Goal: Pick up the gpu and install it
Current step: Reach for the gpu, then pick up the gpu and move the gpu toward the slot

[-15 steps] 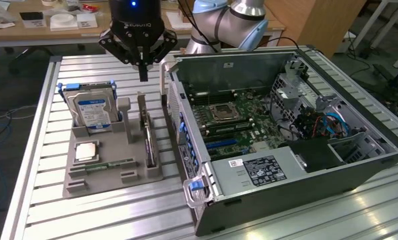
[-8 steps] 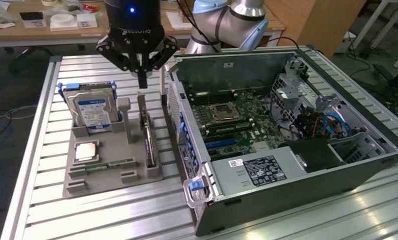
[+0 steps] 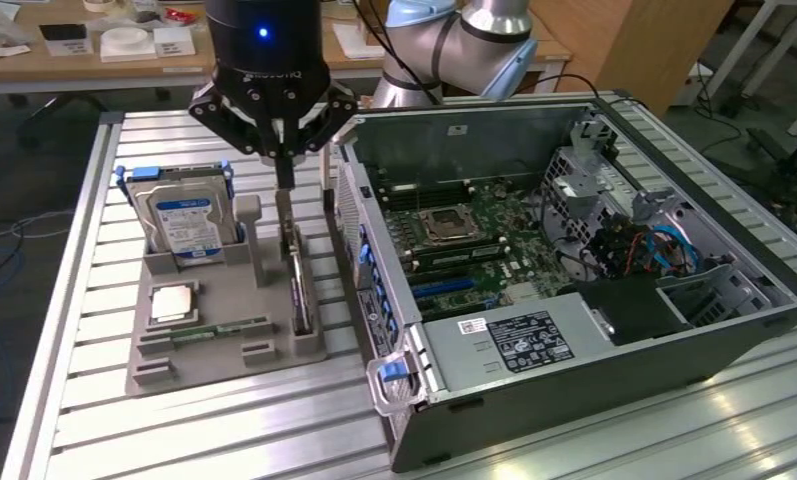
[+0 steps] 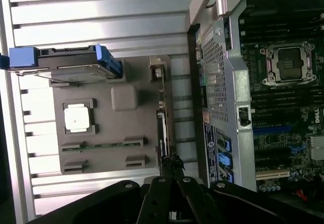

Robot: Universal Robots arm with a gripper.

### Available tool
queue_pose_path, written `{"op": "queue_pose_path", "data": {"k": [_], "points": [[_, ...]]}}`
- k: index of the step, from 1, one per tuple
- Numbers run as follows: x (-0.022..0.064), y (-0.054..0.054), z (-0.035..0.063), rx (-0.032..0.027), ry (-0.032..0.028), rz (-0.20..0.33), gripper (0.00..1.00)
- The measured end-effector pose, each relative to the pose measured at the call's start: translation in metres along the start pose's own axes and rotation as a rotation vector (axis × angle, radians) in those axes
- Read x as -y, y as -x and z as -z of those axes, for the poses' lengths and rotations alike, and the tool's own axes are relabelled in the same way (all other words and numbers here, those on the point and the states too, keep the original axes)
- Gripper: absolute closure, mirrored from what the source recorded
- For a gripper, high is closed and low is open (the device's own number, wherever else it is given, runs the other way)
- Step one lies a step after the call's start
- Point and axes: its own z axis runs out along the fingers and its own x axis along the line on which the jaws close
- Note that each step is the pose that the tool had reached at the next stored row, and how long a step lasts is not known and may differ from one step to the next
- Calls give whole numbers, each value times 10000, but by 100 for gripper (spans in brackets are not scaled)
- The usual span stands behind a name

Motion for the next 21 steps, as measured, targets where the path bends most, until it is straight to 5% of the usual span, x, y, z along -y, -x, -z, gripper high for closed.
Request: {"op": "queue_pose_path", "data": {"k": [21], "points": [[44, 2, 0, 1, 0, 0, 89]]}}
